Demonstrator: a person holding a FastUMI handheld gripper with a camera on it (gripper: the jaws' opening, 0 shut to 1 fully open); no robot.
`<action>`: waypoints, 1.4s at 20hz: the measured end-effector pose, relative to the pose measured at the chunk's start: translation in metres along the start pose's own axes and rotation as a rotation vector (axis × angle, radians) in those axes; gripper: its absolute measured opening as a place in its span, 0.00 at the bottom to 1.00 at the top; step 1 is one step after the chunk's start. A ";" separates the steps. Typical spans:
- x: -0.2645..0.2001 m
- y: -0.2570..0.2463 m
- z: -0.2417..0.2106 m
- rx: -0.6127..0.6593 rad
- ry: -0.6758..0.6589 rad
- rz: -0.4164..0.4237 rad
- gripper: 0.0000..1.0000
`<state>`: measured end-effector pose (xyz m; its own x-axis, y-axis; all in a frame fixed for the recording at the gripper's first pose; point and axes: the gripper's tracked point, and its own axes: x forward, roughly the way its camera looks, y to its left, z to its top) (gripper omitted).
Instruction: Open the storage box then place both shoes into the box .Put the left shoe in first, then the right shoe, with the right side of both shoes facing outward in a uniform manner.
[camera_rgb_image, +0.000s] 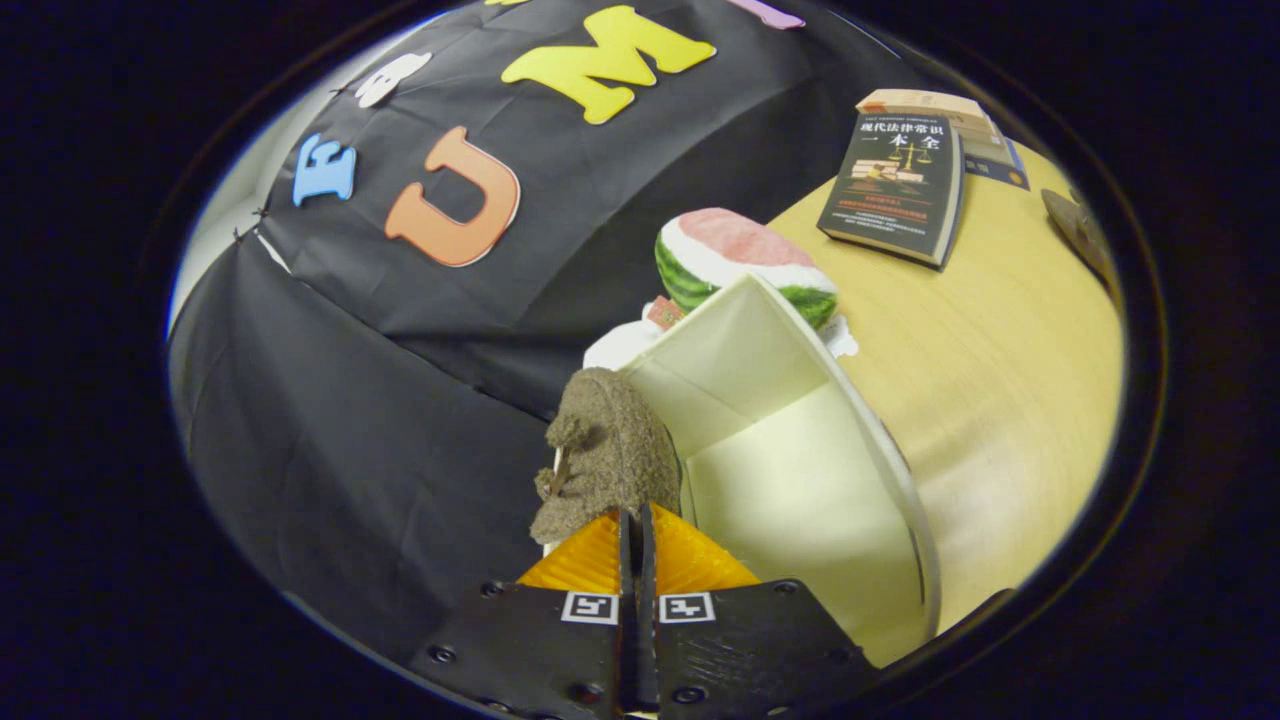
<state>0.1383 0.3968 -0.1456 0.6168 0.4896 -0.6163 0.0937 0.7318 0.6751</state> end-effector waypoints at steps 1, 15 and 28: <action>0.000 0.000 -0.002 -0.012 0.001 -0.005 0.01; -0.015 0.011 0.004 -0.128 0.016 0.014 0.76; -0.173 -0.005 0.108 -0.495 -0.392 0.061 0.96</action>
<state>0.1151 0.2574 0.0016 0.8588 0.3958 -0.3254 -0.2649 0.8866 0.3793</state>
